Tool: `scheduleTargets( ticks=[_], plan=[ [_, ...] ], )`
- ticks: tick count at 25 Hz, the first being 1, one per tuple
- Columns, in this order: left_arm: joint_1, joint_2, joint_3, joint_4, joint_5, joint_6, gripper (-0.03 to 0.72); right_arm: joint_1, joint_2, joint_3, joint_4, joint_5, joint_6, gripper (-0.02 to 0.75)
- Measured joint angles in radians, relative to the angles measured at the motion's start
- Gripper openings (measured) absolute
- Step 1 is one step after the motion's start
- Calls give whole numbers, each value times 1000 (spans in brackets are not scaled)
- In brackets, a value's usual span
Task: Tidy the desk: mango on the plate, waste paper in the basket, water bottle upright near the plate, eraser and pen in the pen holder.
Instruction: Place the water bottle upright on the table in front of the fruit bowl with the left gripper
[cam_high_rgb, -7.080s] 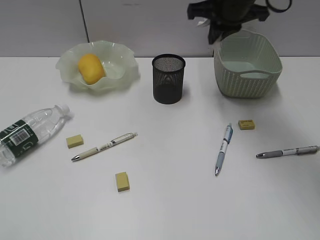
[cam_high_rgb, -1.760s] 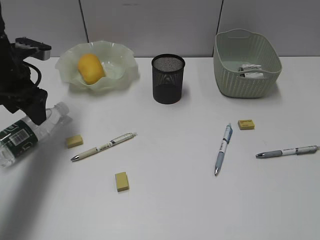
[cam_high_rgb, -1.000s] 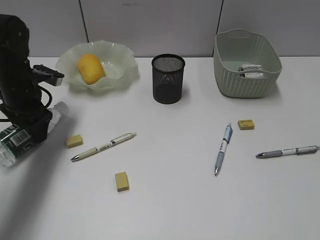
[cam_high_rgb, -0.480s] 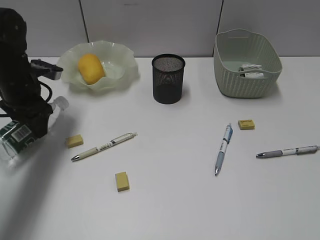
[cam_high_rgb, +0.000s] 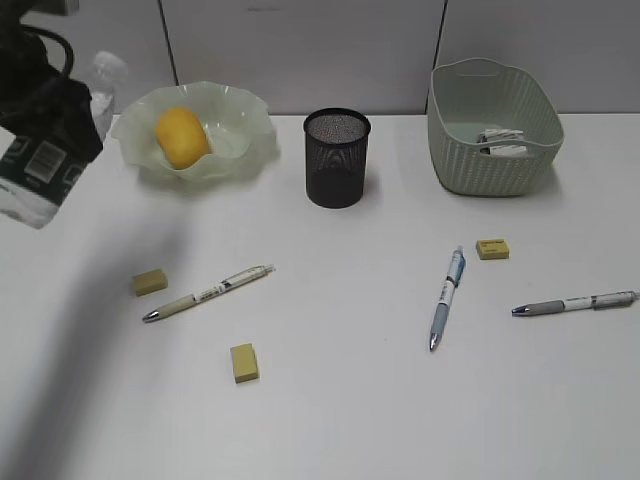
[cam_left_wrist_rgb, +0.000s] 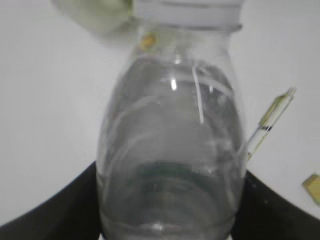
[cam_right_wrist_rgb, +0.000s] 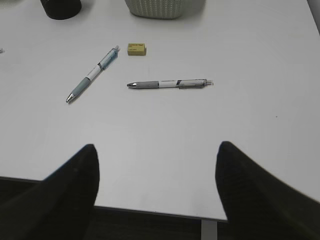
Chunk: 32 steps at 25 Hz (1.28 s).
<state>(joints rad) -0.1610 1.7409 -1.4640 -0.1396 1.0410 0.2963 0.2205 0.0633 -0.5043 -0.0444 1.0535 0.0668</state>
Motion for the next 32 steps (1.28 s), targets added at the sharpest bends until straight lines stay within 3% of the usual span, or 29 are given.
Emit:
scheduleTargets(
  ticks=[3, 10, 17, 25, 32],
  plan=[
    [0, -121, 83, -51, -126, -1, 508, 0, 0, 0, 1, 0, 0, 570],
    [0, -395, 444, -162, -600, -1, 508, 0, 0, 0, 1, 0, 0, 569],
    [0, -455, 677, -302, -978, -1, 508, 0, 0, 0, 1, 0, 0, 569],
    [-10, -343, 754, -355, -1335, -16, 508, 0, 0, 0, 1, 0, 0, 569],
    [-94, -117, 754, -338, -1591, -93, 508, 0, 0, 0, 1, 0, 0, 569]
  ],
)
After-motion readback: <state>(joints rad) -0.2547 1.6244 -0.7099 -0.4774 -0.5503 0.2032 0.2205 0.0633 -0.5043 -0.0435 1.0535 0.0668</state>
